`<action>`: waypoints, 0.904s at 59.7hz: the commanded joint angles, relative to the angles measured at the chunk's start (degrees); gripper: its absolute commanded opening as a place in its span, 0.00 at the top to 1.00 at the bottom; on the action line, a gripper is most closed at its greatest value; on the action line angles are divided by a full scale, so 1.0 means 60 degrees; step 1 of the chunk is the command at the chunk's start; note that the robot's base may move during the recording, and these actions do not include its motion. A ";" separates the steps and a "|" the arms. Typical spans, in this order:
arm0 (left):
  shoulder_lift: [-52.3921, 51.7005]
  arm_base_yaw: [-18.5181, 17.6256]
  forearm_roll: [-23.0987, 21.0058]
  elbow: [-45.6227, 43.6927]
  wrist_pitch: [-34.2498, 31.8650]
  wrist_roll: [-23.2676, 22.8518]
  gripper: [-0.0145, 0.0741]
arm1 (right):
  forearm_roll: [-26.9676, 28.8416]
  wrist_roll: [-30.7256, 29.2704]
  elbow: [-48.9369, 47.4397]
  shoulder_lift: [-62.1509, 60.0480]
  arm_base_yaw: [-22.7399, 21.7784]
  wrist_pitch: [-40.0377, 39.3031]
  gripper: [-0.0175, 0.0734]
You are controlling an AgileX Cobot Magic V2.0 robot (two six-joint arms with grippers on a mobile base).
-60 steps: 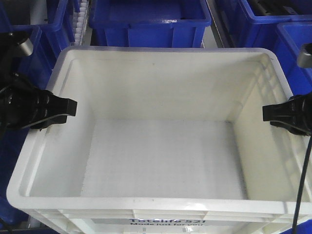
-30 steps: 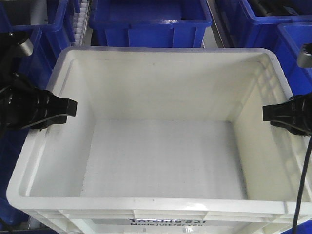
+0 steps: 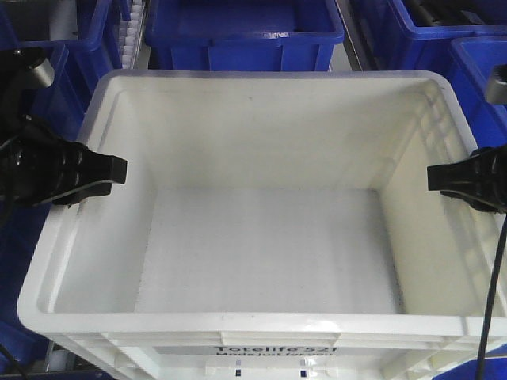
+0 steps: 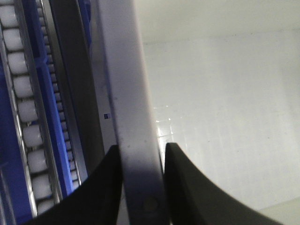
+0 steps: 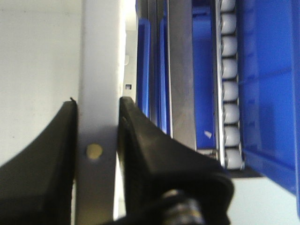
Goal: Move bin from left to right shelf
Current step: 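Lower the tote onto the roller shelf with both grippers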
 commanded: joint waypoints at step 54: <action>0.1215 -0.0067 0.0544 -0.0402 -0.2593 -0.0314 0.46 | -0.1865 0.1657 -0.0444 0.2209 -0.0070 -0.3369 0.41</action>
